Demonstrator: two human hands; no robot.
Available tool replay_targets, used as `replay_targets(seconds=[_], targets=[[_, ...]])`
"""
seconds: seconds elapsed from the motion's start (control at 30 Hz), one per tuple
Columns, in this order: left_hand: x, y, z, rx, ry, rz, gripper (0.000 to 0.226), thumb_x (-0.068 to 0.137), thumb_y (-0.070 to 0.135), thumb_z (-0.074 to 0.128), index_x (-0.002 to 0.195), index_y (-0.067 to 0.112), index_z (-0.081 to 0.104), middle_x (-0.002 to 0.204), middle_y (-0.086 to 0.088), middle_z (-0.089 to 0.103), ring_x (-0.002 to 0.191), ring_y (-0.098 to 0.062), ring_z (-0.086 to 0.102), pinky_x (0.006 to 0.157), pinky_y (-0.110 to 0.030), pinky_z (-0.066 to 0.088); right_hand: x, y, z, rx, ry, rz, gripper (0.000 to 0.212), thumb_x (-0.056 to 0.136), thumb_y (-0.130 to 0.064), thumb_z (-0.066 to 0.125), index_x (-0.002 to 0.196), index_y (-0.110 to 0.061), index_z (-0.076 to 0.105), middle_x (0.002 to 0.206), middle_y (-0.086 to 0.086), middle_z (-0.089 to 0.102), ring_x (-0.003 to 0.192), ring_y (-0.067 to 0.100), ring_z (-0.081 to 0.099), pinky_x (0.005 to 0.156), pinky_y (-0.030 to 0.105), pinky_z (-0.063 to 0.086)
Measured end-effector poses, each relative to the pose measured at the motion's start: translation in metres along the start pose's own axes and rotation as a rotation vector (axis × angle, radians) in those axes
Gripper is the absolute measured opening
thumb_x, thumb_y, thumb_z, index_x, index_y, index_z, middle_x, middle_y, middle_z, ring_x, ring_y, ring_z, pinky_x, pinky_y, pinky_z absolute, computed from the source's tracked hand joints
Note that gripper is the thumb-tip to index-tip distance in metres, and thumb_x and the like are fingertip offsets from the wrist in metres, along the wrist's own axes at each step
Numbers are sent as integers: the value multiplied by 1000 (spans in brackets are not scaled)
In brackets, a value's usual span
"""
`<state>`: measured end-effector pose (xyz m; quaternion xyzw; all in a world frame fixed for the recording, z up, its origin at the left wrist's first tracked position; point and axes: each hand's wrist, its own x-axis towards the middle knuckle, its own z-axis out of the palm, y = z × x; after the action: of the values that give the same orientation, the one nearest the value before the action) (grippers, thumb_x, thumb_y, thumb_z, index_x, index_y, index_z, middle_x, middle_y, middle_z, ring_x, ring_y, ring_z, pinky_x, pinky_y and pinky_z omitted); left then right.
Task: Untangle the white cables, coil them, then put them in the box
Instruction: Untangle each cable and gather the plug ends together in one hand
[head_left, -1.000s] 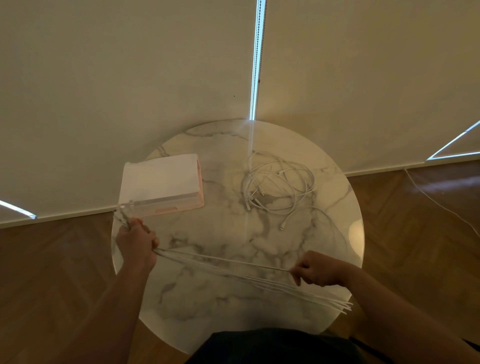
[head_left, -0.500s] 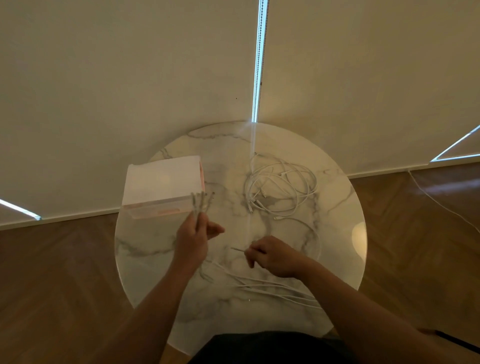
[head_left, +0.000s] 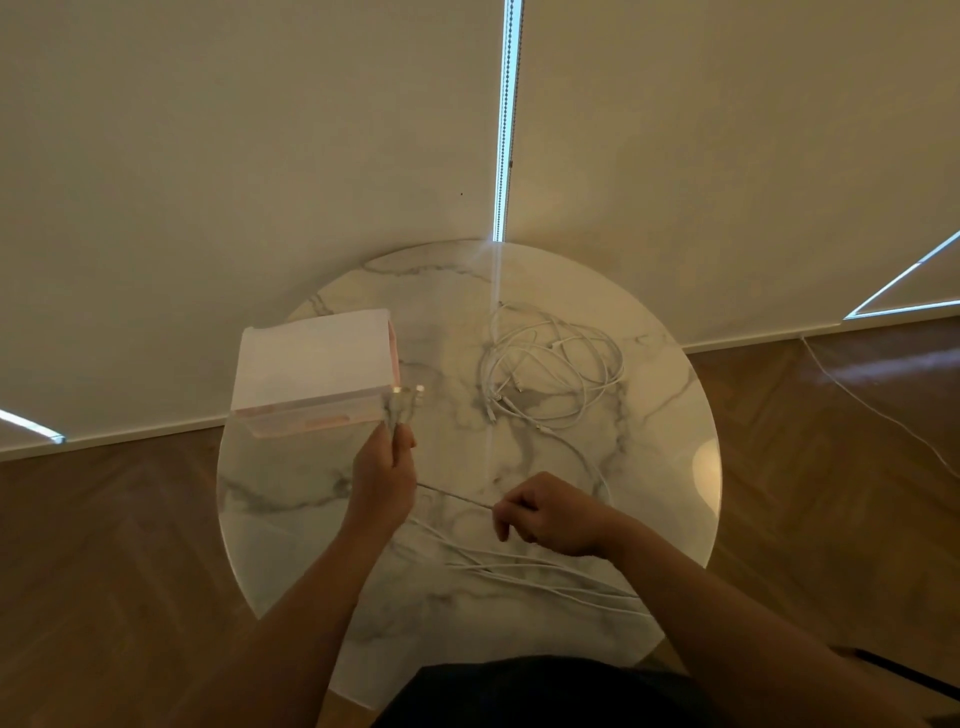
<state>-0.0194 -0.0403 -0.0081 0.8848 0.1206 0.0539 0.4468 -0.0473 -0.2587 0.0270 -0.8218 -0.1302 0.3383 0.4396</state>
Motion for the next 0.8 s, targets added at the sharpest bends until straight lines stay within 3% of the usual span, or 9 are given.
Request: replay_targets(seconds=[0.1, 0.2, 0.33, 0.43, 0.53, 0.67, 0.8], targets=[[14, -23, -18, -24, 140, -115, 32, 102, 21, 41, 85, 7, 63, 83, -19, 65, 83, -35, 61, 75, -39, 46, -14, 30, -12, -35, -41, 91, 33, 97, -25, 53, 67, -25, 66, 56, -3, 54, 48, 3, 45, 55, 16, 39], [26, -47, -34, -93, 276, -300, 44, 98, 35, 37, 91, 1, 66, 89, -25, 67, 86, -38, 63, 81, -50, 51, -27, 51, -20, -103, -116, 165, 35, 99, -26, 51, 68, -24, 67, 56, -4, 54, 45, 2, 44, 54, 11, 37], [29, -67, -39, -209, 341, -428, 45, 86, 54, 34, 78, 17, 60, 85, -24, 65, 78, -41, 64, 74, -59, 55, -30, 64, -21, -189, -228, 242, 38, 101, -24, 46, 67, -26, 62, 57, -8, 52, 42, -1, 45, 53, 9, 36], [29, -58, -44, -330, 394, -477, 39, 89, 47, 38, 78, 15, 58, 73, -24, 58, 62, -32, 56, 60, -49, 52, -21, 68, -14, -274, -294, 259, 34, 100, -24, 46, 70, -28, 62, 64, -9, 56, 50, -4, 49, 60, 12, 39], [36, -57, -52, -434, 462, -492, 41, 95, 39, 38, 88, 4, 57, 62, -9, 46, 47, -25, 43, 49, -33, 41, -23, 80, -17, -341, -331, 322, 33, 101, -25, 44, 76, -21, 66, 64, -9, 58, 52, -2, 52, 64, 16, 42], [34, -52, -51, -492, 472, -502, 32, 102, 31, 36, 77, 16, 48, 59, -5, 41, 41, -15, 40, 46, -29, 36, -27, 85, -22, -421, -383, 437, 40, 101, -27, 44, 67, -19, 63, 61, -3, 58, 51, 10, 52, 61, 26, 47], [36, -45, -48, -552, 426, -486, 32, 104, 27, 34, 76, 17, 46, 58, -3, 36, 34, -5, 35, 41, -23, 35, -14, 75, -8, -508, -287, 441, 34, 97, -20, 51, 68, -12, 65, 63, 8, 63, 47, 14, 54, 59, 30, 52]])
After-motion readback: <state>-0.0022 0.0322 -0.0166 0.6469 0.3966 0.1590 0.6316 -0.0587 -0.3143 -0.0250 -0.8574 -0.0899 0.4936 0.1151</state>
